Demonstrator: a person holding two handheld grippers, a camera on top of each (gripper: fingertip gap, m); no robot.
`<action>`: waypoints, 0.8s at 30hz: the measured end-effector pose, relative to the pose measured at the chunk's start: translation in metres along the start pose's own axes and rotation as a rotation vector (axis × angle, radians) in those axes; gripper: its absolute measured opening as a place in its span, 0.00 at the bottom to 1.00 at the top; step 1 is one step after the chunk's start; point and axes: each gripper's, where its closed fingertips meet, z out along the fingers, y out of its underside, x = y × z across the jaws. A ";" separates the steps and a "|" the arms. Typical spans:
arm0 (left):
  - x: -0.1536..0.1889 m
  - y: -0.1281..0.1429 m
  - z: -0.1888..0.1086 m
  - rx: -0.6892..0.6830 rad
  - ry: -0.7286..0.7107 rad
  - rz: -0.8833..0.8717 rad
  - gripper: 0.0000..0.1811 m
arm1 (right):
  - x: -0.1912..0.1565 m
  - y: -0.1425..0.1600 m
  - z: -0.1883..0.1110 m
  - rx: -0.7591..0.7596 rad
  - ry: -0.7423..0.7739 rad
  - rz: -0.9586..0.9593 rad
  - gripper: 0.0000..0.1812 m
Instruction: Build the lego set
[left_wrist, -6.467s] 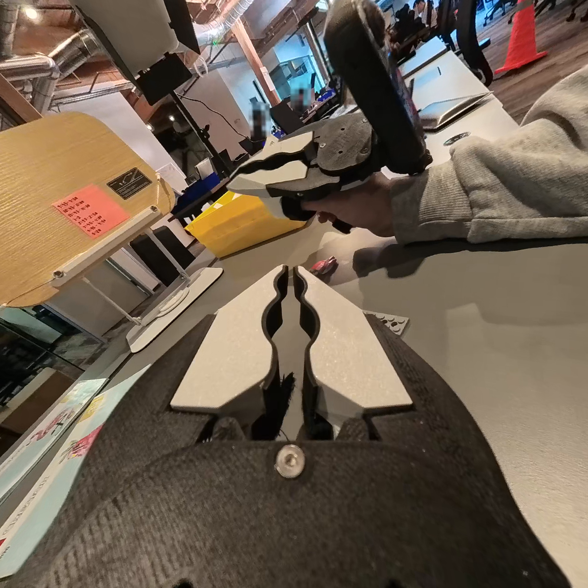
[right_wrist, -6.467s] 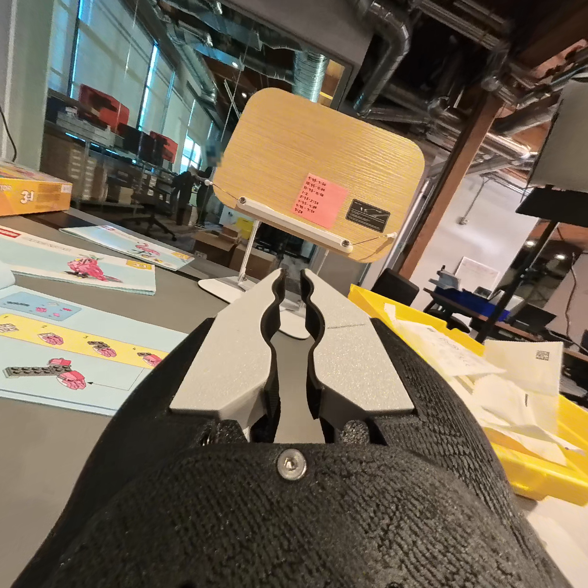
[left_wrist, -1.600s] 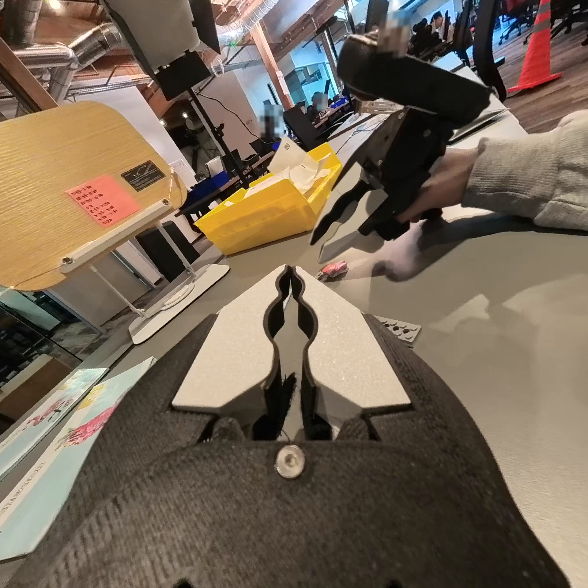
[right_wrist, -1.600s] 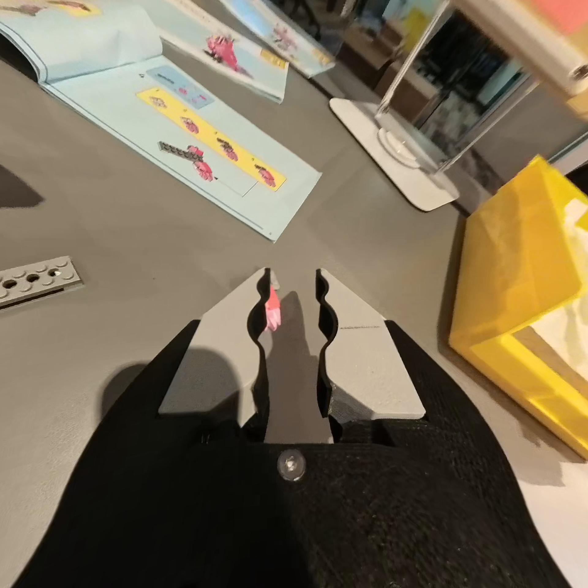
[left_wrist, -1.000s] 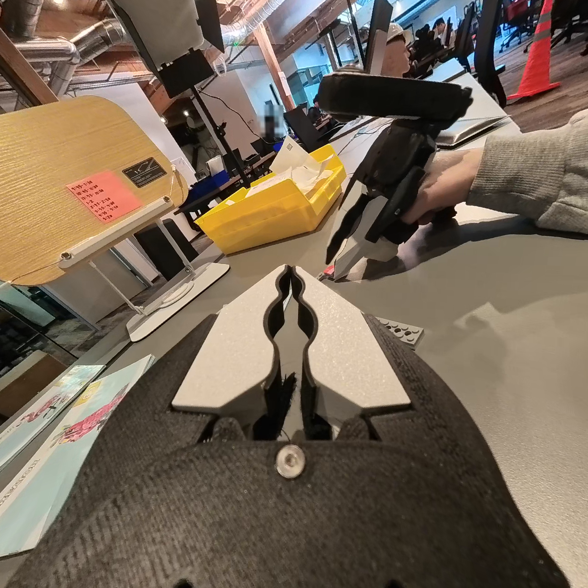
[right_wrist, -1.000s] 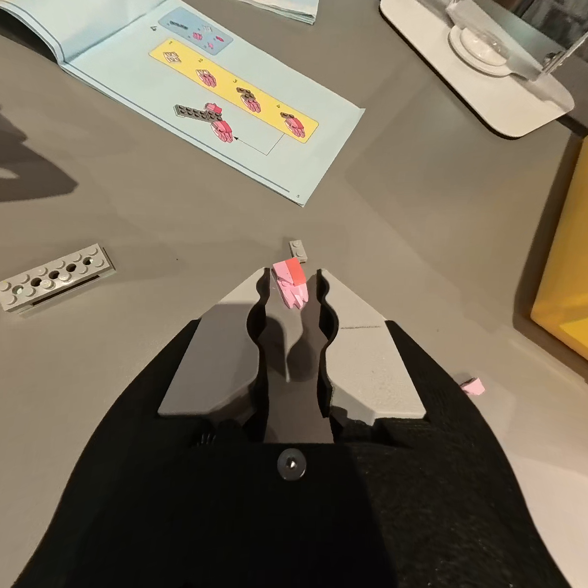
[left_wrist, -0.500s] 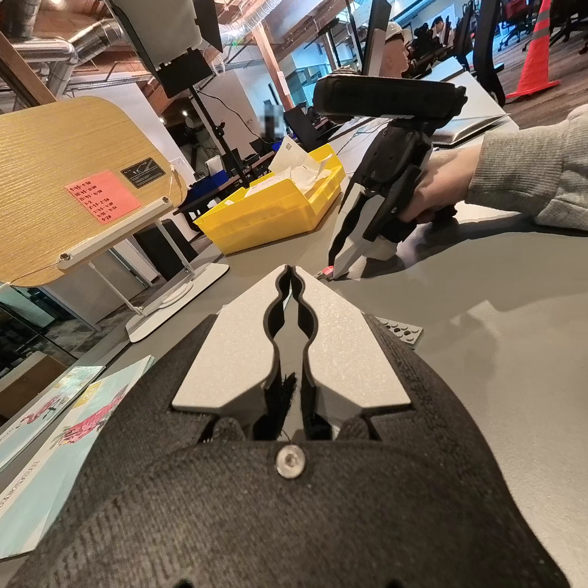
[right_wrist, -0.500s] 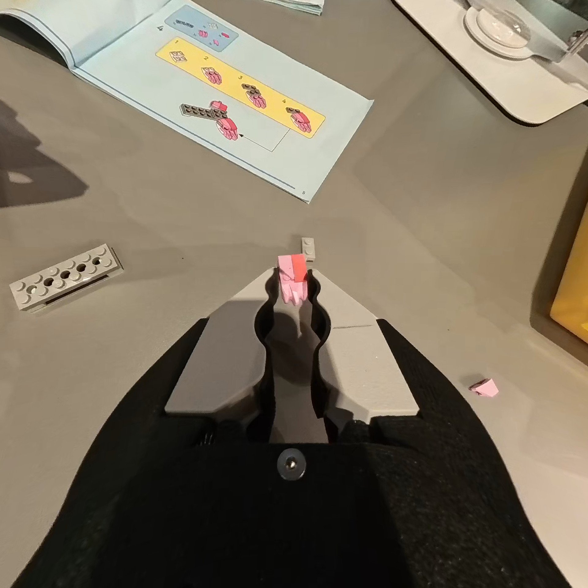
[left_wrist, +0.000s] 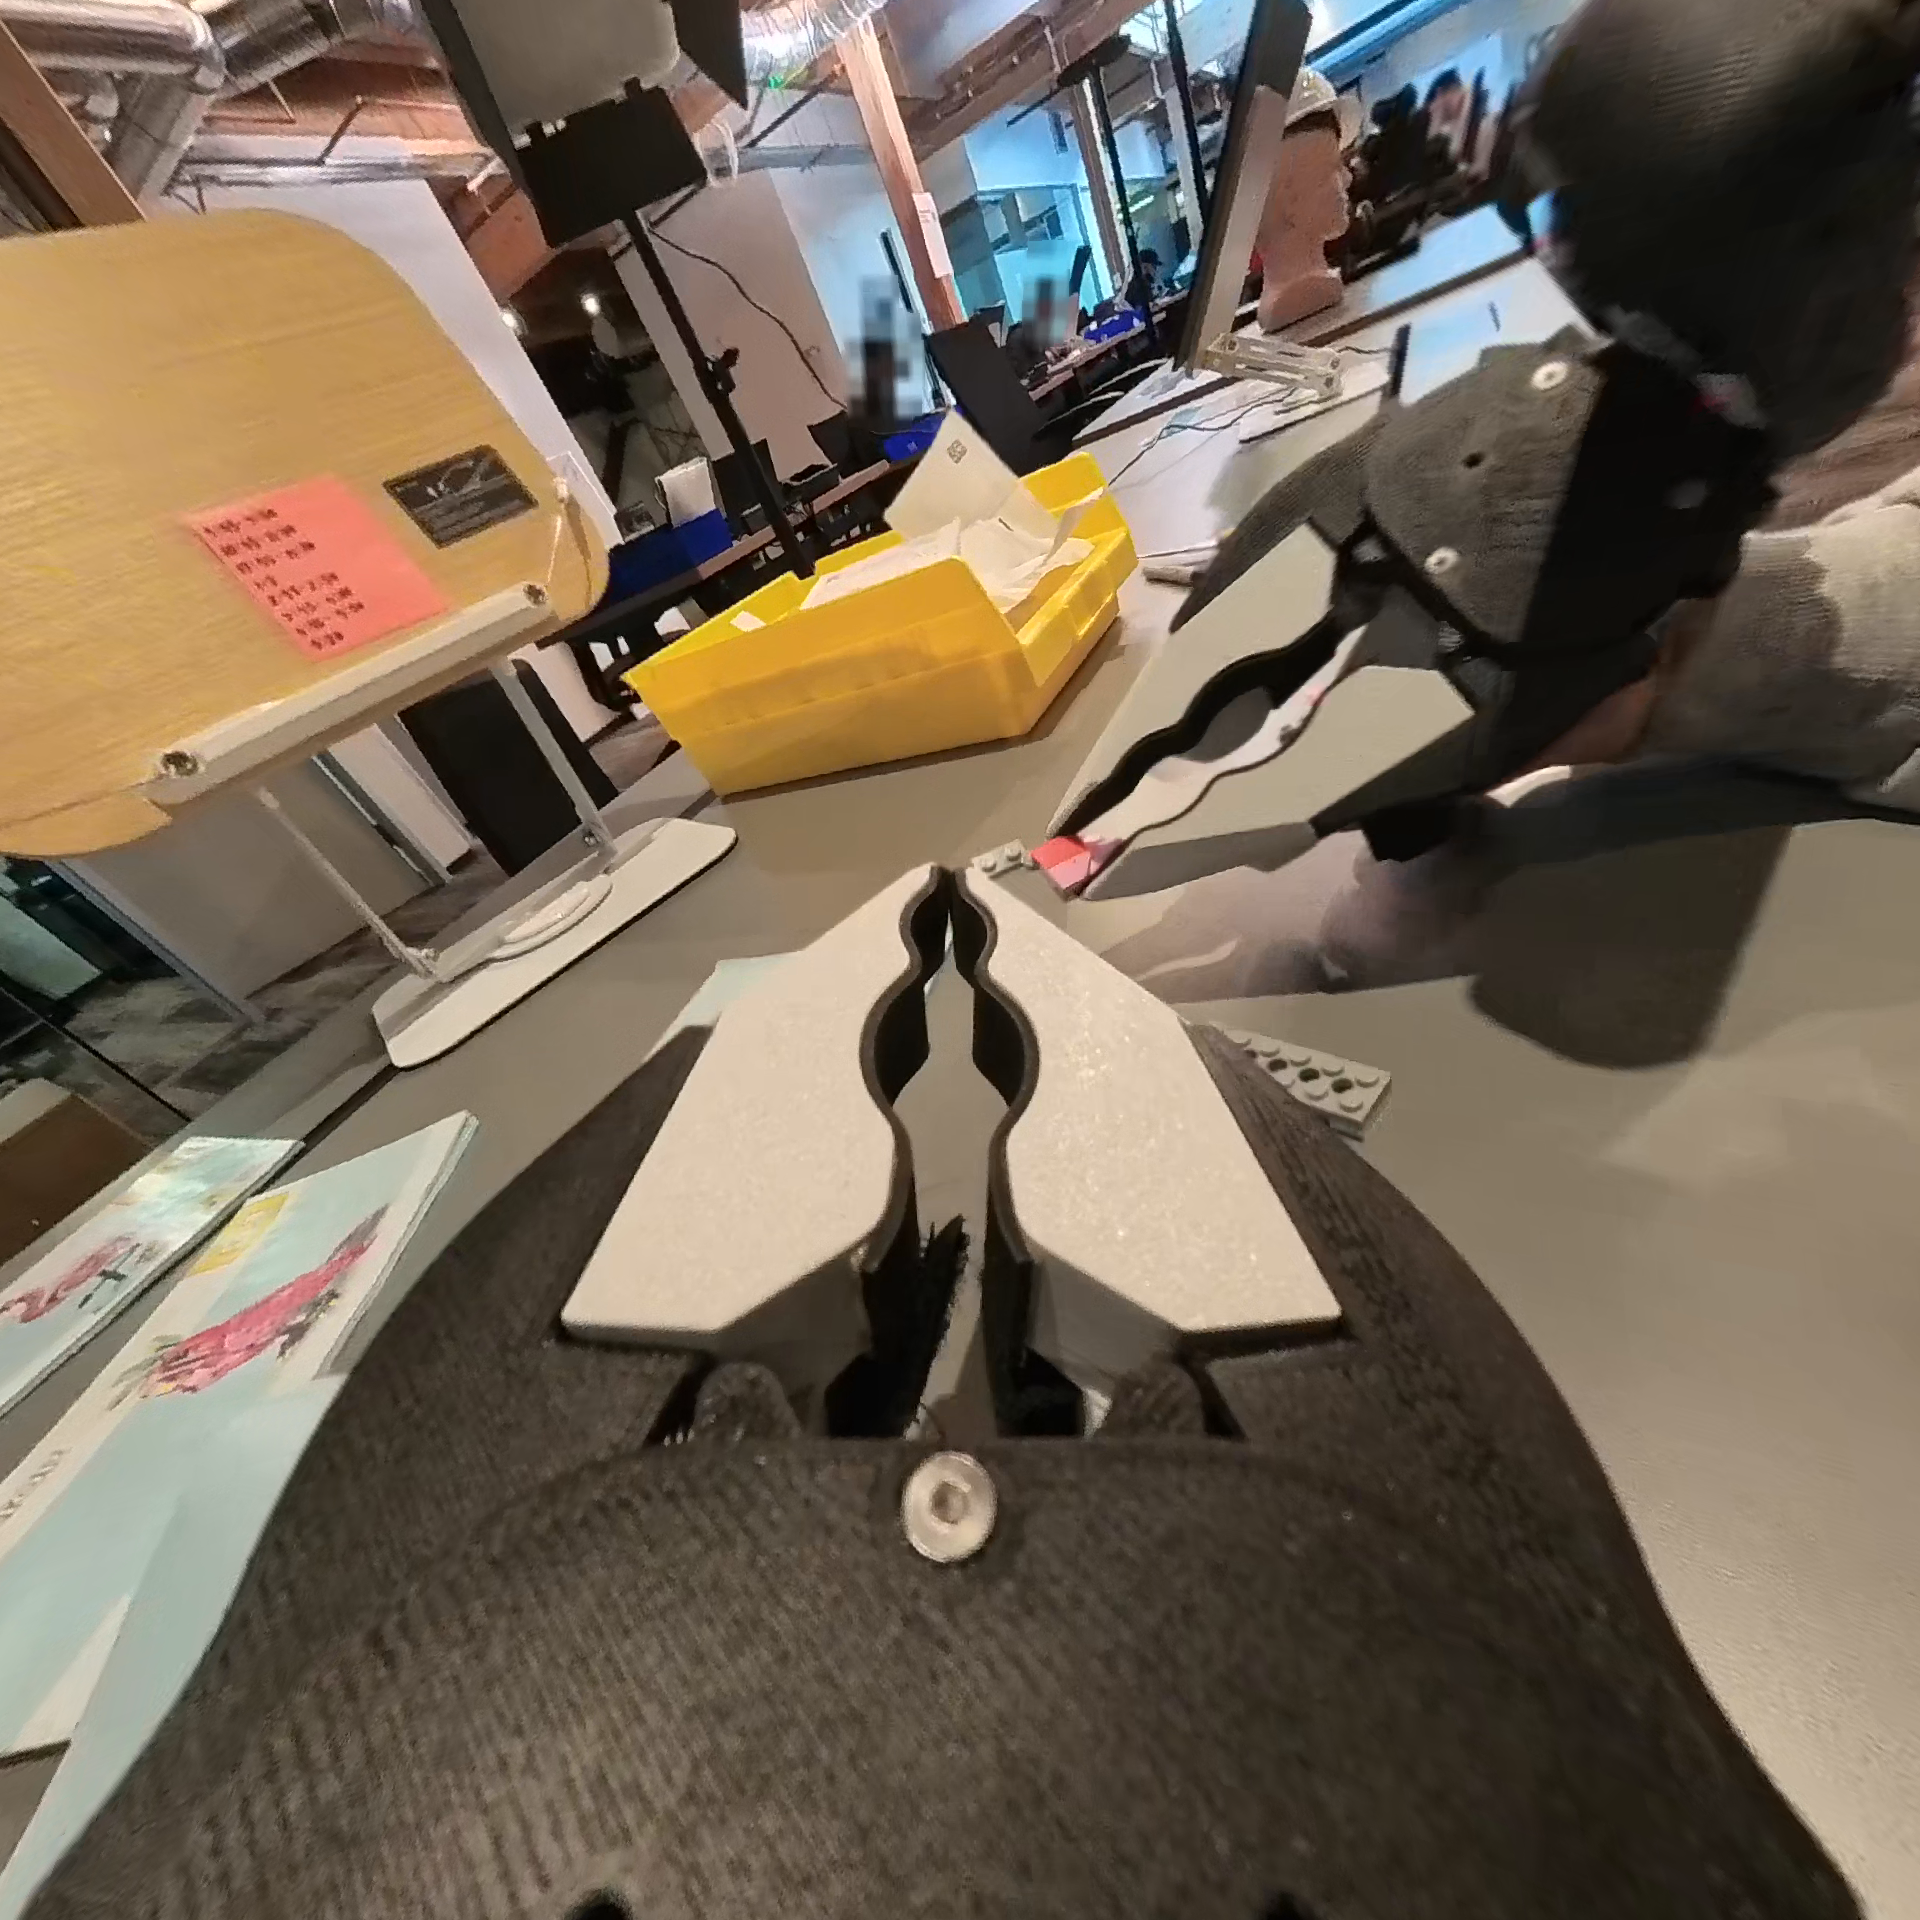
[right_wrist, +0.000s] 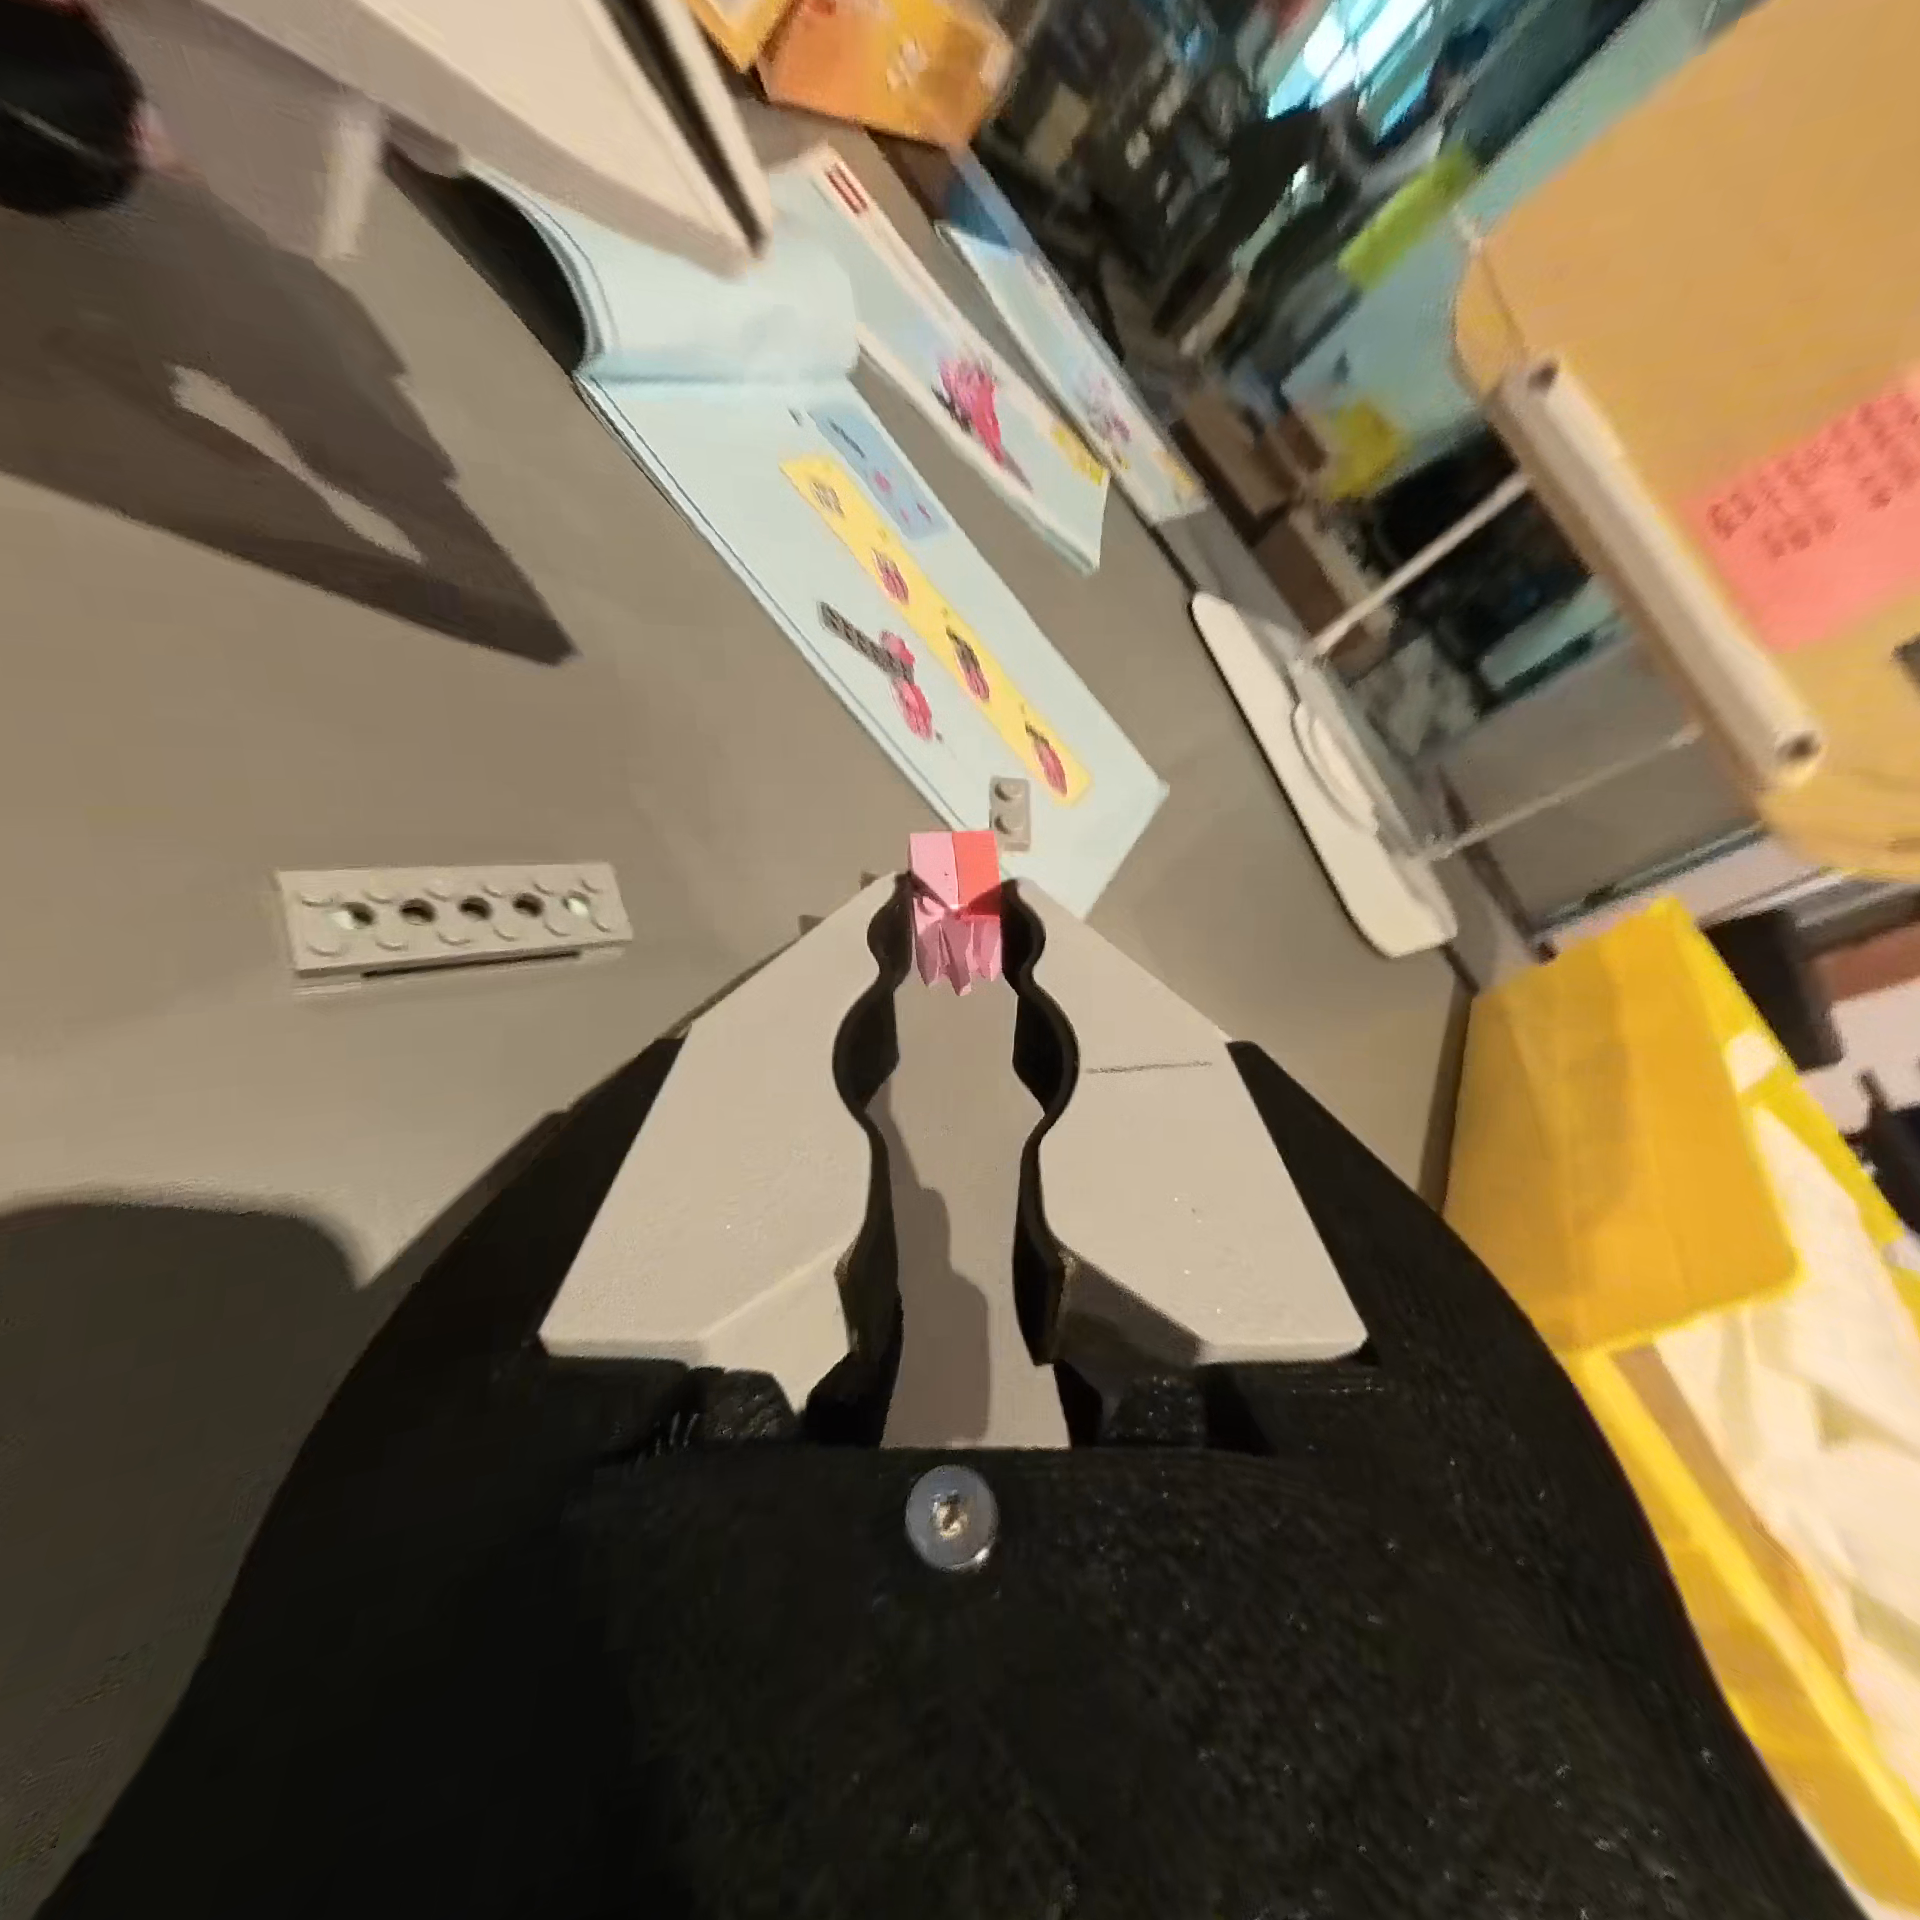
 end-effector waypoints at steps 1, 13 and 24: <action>-0.001 0.003 0.001 -0.017 0.006 -0.013 0.01 | -0.003 -0.005 -0.001 0.021 0.005 -0.035 0.08; 0.012 0.000 0.001 -0.067 0.246 -0.538 0.21 | -0.022 -0.056 -0.024 0.283 0.095 -0.367 0.08; 0.015 -0.018 -0.007 0.047 0.410 -0.754 0.02 | -0.034 -0.068 -0.028 0.329 0.150 -0.526 0.08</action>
